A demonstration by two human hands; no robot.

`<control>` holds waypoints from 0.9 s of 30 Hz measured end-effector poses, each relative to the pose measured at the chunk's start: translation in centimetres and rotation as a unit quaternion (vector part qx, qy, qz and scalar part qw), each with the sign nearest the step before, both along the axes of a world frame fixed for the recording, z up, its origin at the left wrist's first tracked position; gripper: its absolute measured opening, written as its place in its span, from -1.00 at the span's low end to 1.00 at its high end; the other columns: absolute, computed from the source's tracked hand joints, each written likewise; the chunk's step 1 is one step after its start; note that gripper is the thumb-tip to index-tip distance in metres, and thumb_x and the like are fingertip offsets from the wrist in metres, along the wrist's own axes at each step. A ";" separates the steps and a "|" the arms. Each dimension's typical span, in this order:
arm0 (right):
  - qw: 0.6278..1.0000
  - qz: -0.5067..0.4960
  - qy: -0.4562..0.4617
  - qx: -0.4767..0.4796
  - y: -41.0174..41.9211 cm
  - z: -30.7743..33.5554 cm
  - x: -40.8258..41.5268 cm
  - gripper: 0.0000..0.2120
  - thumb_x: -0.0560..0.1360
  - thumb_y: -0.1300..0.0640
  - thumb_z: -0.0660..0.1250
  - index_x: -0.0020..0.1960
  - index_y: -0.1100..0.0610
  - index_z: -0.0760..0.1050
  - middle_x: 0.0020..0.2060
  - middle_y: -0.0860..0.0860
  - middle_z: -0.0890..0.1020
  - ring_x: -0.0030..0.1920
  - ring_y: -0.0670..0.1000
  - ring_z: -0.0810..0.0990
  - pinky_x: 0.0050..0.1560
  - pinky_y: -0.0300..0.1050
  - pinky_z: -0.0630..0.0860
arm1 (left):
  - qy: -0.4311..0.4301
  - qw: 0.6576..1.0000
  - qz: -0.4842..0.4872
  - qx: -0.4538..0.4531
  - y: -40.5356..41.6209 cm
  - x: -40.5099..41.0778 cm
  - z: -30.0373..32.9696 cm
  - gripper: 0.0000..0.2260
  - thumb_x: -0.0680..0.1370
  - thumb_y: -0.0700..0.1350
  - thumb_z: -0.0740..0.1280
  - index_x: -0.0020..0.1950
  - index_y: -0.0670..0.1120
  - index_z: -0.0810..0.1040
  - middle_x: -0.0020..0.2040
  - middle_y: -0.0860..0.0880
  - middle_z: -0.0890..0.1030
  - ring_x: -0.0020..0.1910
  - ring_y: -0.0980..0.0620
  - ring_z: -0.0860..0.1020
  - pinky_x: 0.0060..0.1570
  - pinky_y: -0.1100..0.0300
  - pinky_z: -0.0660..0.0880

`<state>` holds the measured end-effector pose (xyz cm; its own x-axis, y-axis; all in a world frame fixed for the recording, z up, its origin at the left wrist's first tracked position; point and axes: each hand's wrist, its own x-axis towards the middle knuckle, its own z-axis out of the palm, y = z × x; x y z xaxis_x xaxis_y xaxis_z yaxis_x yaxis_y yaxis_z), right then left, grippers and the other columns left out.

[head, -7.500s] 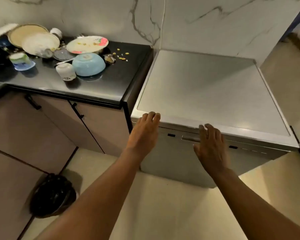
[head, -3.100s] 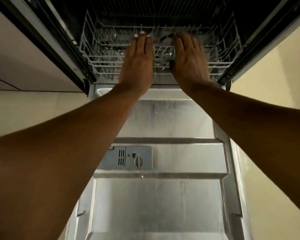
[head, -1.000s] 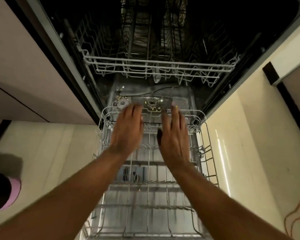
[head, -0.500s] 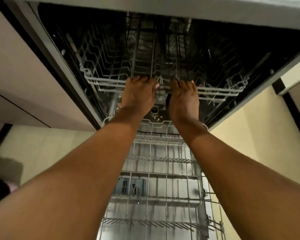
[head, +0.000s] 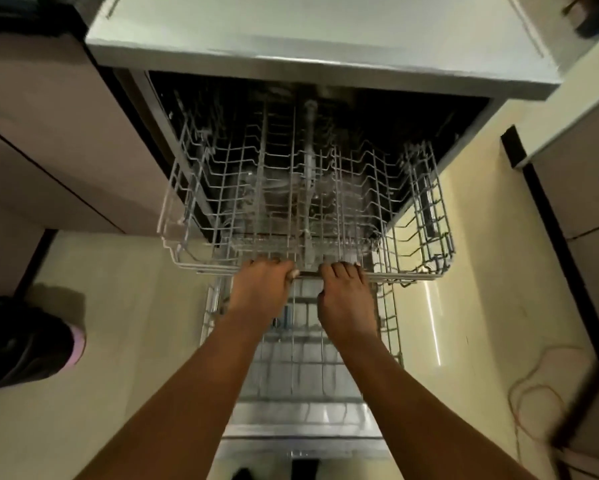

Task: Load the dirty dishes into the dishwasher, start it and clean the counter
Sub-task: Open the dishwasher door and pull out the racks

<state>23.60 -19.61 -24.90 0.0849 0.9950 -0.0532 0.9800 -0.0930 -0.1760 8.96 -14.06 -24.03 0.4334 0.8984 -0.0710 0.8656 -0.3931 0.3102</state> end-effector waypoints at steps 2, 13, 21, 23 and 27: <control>1.000 0.000 0.010 -0.006 -2.9 0.2 -0.3 -0.61 0.38 0.30 0.33 0.21 0.13 0.51 0.08 0.07 0.61 0.18 0.12 0.51 0.39 0.09 0.32 | -0.002 1.000 0.000 -0.025 -2.7 -0.3 0.2 -0.81 0.63 -0.03 0.15 0.10 0.01 0.54 -0.01 -0.03 0.64 -0.06 -0.06 0.57 -0.02 0.11 0.41; 0.998 -0.019 0.032 -0.054 -18.7 2.6 -3.8 -0.53 0.12 0.35 0.49 0.02 0.12 0.62 -0.12 0.04 0.66 -0.05 0.11 0.62 0.05 0.00 0.56 | 0.014 0.994 -0.006 -0.105 -18.6 -4.2 0.7 -0.79 0.59 -0.10 0.18 0.16 0.04 0.54 0.03 0.00 0.64 0.02 -0.01 0.55 0.06 0.14 0.37; 0.985 0.002 0.040 -0.167 -17.1 5.2 -3.3 -0.60 0.58 0.21 0.15 0.40 0.12 0.40 0.27 0.08 0.54 0.28 0.10 0.46 0.31 -0.09 0.32 | 0.051 0.982 -0.076 -0.166 -17.9 -4.6 2.0 -0.69 0.64 0.03 0.10 0.31 -0.02 0.45 0.24 -0.07 0.55 0.21 -0.09 0.47 0.19 0.07 0.39; 0.990 0.018 0.028 -0.137 -17.2 6.5 -3.5 -0.64 0.52 0.27 0.23 0.30 0.15 0.50 0.16 0.10 0.61 0.18 0.13 0.55 0.23 -0.07 0.41 | 0.104 0.979 -0.131 -0.117 -17.8 -5.3 3.7 -0.68 0.65 0.00 0.08 0.35 -0.04 0.41 0.33 -0.08 0.46 0.30 -0.08 0.39 0.31 0.04 0.29; 0.993 0.112 0.024 -0.026 -16.5 11.6 -4.2 -0.63 0.28 0.28 0.51 0.07 0.11 0.60 -0.08 0.03 0.66 -0.08 0.07 0.64 -0.03 -0.08 0.55 | 0.109 0.980 -0.160 0.036 -15.8 -7.5 10.6 -0.73 0.62 -0.12 0.15 0.29 -0.13 0.47 0.36 -0.16 0.41 0.36 -0.15 0.31 0.39 -0.03 0.24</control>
